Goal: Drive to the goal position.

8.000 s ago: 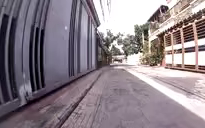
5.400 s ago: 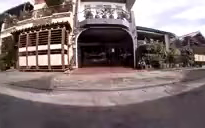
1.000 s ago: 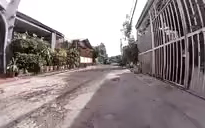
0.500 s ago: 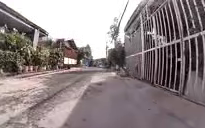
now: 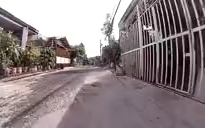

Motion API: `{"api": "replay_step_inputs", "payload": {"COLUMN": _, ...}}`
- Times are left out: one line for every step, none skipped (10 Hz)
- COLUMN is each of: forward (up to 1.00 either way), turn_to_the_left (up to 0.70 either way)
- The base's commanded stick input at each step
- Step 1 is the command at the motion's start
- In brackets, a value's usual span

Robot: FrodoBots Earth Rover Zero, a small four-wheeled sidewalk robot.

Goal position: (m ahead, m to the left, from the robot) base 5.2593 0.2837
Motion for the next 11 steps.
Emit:
{"api": "replay_step_inputs", "payload": {"forward": 0.70, "turn_to_the_left": 0.00}}
{"api": "replay_step_inputs", "payload": {"forward": 0.70, "turn_to_the_left": 0.00}}
{"api": "replay_step_inputs", "payload": {"forward": 0.70, "turn_to_the_left": 0.00}}
{"api": "replay_step_inputs", "payload": {"forward": 0.70, "turn_to_the_left": 0.00}}
{"api": "replay_step_inputs", "payload": {"forward": 0.70, "turn_to_the_left": 0.00}}
{"api": "replay_step_inputs", "payload": {"forward": 0.70, "turn_to_the_left": 0.00}}
{"api": "replay_step_inputs", "payload": {"forward": 0.70, "turn_to_the_left": 0.00}}
{"api": "replay_step_inputs", "payload": {"forward": 0.70, "turn_to_the_left": 0.00}}
{"api": "replay_step_inputs", "payload": {"forward": 0.70, "turn_to_the_left": 0.00}}
{"api": "replay_step_inputs", "payload": {"forward": 0.70, "turn_to_the_left": 0.00}}
{"api": "replay_step_inputs", "payload": {"forward": 0.70, "turn_to_the_left": 0.00}}
